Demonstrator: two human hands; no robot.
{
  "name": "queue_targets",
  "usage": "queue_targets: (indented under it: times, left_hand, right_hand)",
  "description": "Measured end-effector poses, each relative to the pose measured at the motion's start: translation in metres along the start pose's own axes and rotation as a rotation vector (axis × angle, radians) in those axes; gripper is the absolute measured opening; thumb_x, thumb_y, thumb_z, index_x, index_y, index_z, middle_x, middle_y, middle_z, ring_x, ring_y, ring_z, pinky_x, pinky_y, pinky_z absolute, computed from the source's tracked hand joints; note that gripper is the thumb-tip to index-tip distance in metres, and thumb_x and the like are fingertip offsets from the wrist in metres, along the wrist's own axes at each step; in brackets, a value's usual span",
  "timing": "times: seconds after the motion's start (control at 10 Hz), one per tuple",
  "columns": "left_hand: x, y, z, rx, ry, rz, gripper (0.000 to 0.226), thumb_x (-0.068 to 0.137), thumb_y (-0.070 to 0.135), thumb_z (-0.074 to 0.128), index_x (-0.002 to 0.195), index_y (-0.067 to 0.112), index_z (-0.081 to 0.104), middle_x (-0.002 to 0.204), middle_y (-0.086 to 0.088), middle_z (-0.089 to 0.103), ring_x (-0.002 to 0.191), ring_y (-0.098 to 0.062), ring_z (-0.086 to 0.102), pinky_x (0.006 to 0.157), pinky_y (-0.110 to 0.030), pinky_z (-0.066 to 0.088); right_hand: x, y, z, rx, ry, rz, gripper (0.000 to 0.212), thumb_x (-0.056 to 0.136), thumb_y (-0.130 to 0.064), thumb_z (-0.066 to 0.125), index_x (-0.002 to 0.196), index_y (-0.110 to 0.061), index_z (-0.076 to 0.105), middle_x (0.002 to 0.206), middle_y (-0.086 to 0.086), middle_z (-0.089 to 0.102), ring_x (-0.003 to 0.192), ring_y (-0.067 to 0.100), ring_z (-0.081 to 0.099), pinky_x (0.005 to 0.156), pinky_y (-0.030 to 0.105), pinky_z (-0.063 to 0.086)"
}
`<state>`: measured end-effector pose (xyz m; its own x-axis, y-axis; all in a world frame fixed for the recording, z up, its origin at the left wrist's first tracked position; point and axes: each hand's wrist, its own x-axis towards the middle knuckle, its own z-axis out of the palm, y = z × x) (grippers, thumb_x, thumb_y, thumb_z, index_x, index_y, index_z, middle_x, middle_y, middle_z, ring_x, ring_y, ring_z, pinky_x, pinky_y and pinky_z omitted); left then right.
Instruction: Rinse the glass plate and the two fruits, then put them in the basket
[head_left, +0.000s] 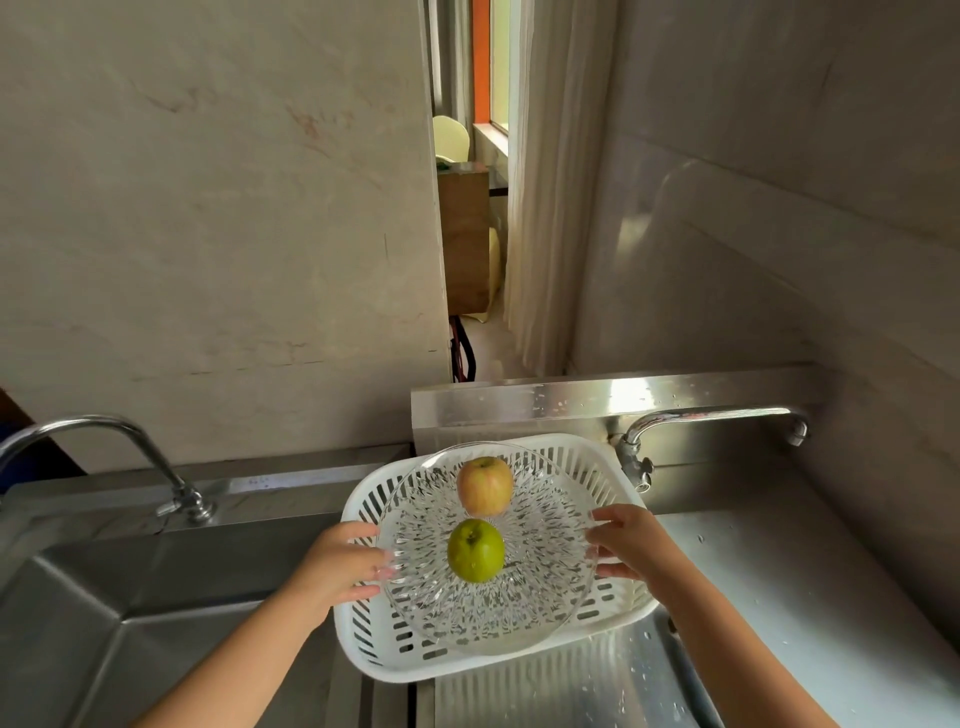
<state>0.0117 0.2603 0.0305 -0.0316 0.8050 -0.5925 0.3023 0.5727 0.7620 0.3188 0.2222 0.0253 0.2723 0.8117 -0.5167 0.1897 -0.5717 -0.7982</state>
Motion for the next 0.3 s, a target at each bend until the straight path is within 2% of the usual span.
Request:
queue_targets:
  times: [0.1,0.2,0.3]
  left_hand:
    - [-0.006,0.001,-0.006,0.031,-0.014,0.013,0.046,0.077,-0.001,0.067,0.120,0.008,0.052,0.097,-0.018,0.068,0.084,-0.025,0.068,0.067,-0.031,0.054]
    - [-0.009,0.005,-0.010,0.110,0.011,0.011,0.042,0.079,0.001,0.064,0.119,0.009,0.054,0.098,-0.016,0.067,0.082,-0.021,0.068,0.061,-0.027,0.053]
    - [-0.020,0.025,-0.020,0.203,0.026,0.059,0.037,0.079,0.005,0.064,0.115,0.010,0.058,0.099,-0.011,0.067,0.083,-0.017,0.069,0.063,-0.026,0.054]
  right_hand:
    - [-0.005,0.000,-0.004,-0.003,-0.010,-0.012,0.042,0.083,-0.001,0.062,0.123,0.003,0.051,0.098,0.017,0.064,0.082,0.026,0.065,0.075,0.037,0.058]
    - [-0.008,-0.003,-0.008,-0.080,0.014,-0.022,0.045,0.082,-0.005,0.064,0.124,0.002,0.051,0.089,0.013,0.065,0.073,0.022,0.066,0.062,0.029,0.060]
    - [-0.017,-0.019,-0.015,-0.217,0.022,-0.054,0.043,0.082,-0.010,0.066,0.123,0.000,0.054,0.080,0.009,0.064,0.063,0.014,0.064,0.052,0.021,0.057]
